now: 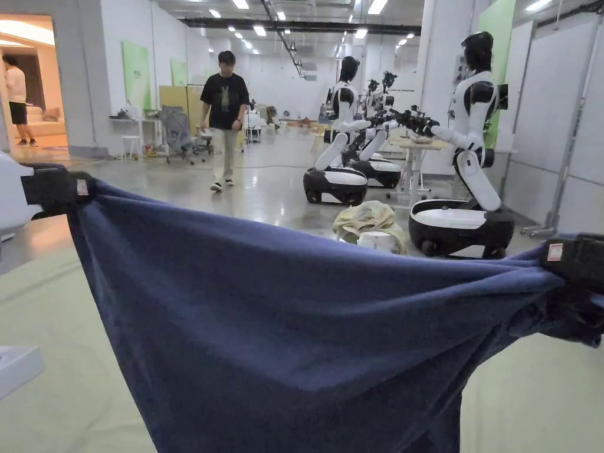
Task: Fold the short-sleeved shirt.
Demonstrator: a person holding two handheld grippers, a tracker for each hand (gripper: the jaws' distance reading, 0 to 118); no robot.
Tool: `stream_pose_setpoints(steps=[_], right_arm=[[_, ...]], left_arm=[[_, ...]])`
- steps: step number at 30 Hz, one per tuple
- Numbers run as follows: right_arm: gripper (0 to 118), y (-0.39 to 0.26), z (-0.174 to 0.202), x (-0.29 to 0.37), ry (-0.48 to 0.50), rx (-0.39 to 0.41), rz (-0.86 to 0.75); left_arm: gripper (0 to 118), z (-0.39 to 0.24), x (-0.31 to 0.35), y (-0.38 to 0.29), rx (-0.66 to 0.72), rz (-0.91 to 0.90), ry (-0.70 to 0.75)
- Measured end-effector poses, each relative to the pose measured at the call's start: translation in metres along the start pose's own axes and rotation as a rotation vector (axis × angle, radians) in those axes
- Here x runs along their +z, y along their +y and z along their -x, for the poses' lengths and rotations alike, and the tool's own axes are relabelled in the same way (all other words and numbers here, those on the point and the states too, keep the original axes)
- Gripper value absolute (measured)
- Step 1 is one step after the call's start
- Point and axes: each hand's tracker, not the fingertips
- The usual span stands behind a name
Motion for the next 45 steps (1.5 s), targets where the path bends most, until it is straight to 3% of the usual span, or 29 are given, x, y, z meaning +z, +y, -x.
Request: stream_pose_setpoints(steps=[14, 19, 27, 29, 34, 39, 45], right_arm=[[15, 0.100, 0.007, -0.113, -0.092, 0.074, -0.102], [15, 0.100, 0.009, -0.156, -0.132, 0.086, -0.076], [15, -0.007, -0.015, -0.178, -0.132, 0.101, 0.113], [15, -0.042, -0.020, -0.165, -0.141, 0.101, 0.121], [15, -0.118, -0.031, -0.106, -0.132, 0.077, 0.225], [15, -0.194, -0.040, -0.031, -0.156, -0.063, 0.362], [15, -0.267, -0.042, 0.042, -0.257, -0.116, 0.487]], left_arm=[[6, -0.011, -0.095, 0.061, -0.043, -0.046, 0.064], [6, 0.000, -0.135, 0.044, -0.036, 0.001, 0.075], [6, 0.039, -0.148, -0.090, 0.091, 0.222, 0.030], [6, 0.051, -0.132, -0.129, 0.190, 0.245, -0.003], [6, 0.066, -0.074, -0.200, 0.226, 0.324, -0.003], [6, 0.078, 0.000, -0.255, 0.265, 0.428, -0.001], [6, 0.065, 0.070, -0.293, 0.193, 0.562, 0.012]])
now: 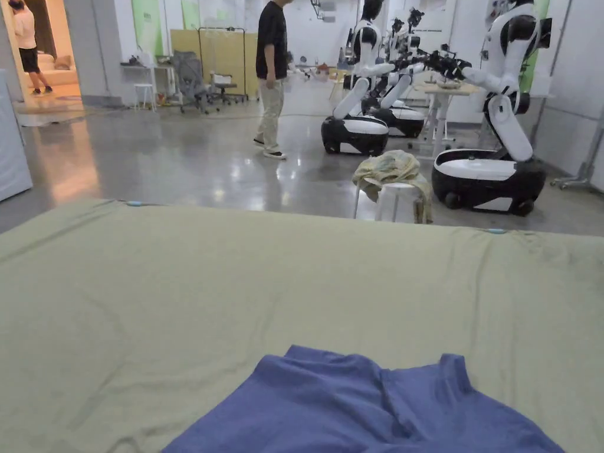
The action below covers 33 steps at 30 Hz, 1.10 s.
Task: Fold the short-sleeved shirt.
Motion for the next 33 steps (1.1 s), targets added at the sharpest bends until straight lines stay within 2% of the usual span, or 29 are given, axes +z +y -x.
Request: stream_pose_setpoints(steps=[4, 7, 8, 9, 10, 12, 13, 15, 17, 19, 20, 23, 24, 26, 29, 31, 32, 33], right_arm=[[15, -0.024, -0.021, 0.004, 0.021, -0.095, 0.046], [15, -0.029, -0.026, -0.002, 0.013, -0.090, 0.082], [21, -0.029, -0.021, -0.002, 0.008, -0.081, 0.090], [38, -0.029, -0.021, -0.003, -0.016, -0.068, 0.102], [49, -0.028, -0.022, -0.005, -0.057, -0.042, 0.127], [61, -0.028, -0.021, 0.000, -0.083, -0.001, 0.119], [68, -0.028, -0.024, 0.004, -0.078, -0.003, 0.111], [69, -0.027, -0.028, 0.015, -0.083, 0.001, 0.067], [70, -0.026, -0.025, 0.036, -0.059, 0.052, -0.042], [75, -0.024, -0.015, 0.057, -0.027, 0.169, -0.192], [76, -0.022, 0.003, 0.071, -0.040, 0.227, -0.254], [76, -0.015, 0.030, 0.090, -0.051, 0.346, -0.425], [76, -0.010, 0.045, 0.097, -0.047, 0.361, -0.459], [76, -0.005, 0.062, 0.103, -0.015, 0.375, -0.522], [74, 0.002, 0.079, 0.104, 0.009, 0.355, -0.526], [63, 0.004, 0.086, 0.105, 0.040, 0.345, -0.521], [52, 0.005, 0.085, 0.103, 0.056, 0.338, -0.522], [31, 0.006, 0.087, 0.103, 0.060, 0.335, -0.523]], left_arm=[[6, 0.007, 0.003, -0.015, 0.031, 0.018, 0.002], [6, 0.011, -0.003, -0.020, 0.039, 0.034, 0.008], [7, 0.013, -0.003, -0.019, 0.033, 0.045, 0.011], [7, 0.013, -0.004, -0.019, 0.035, 0.052, 0.010], [11, 0.014, -0.002, -0.019, 0.027, 0.049, 0.007], [35, 0.011, 0.005, -0.015, -0.004, 0.024, 0.037], [41, 0.006, 0.010, -0.013, -0.044, -0.009, 0.066], [42, -0.007, 0.027, -0.009, -0.153, -0.090, 0.133], [42, -0.027, 0.052, -0.005, -0.236, -0.192, 0.159], [42, -0.050, 0.078, -0.004, -0.309, -0.321, 0.166], [42, -0.063, 0.090, -0.004, -0.349, -0.370, 0.171], [42, -0.101, 0.117, -0.008, -0.434, -0.524, 0.194], [42, -0.112, 0.123, -0.009, -0.448, -0.551, 0.193], [42, -0.131, 0.131, -0.012, -0.461, -0.591, 0.194], [42, -0.149, 0.135, -0.022, -0.525, -0.609, 0.164], [36, -0.160, 0.137, -0.028, -0.541, -0.611, 0.169], [25, -0.165, 0.138, -0.030, -0.547, -0.612, 0.164], [15, -0.160, 0.137, -0.032, -0.548, -0.607, 0.161]])
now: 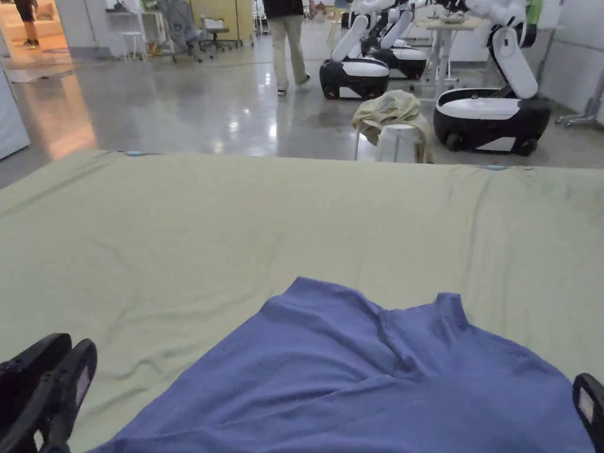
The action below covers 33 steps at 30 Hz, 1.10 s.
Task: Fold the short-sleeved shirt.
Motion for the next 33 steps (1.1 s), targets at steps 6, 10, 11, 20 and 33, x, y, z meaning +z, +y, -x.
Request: stream_pose_setpoints(steps=[6, 10, 11, 20, 33], right_arm=[[0, 0.002, 0.005, -0.004, 0.032, -0.032, 0.011], [0, 0.003, 0.007, -0.006, 0.036, -0.031, 0.008], [0, 0.004, 0.006, -0.005, 0.042, -0.036, 0.010], [0, 0.000, 0.006, -0.006, 0.077, -0.068, 0.031], [0, -0.010, 0.002, -0.003, 0.077, -0.079, 0.116]], left_arm=[[2, 0.004, -0.002, -0.004, 0.034, 0.046, -0.039], [2, 0.014, -0.002, -0.008, 0.065, 0.072, -0.024], [2, 0.019, -0.002, -0.008, 0.081, 0.078, -0.011], [38, 0.084, -0.035, -0.052, 0.301, 0.371, -0.005], [51, 0.116, -0.134, -0.162, 0.548, 0.736, -0.145]])
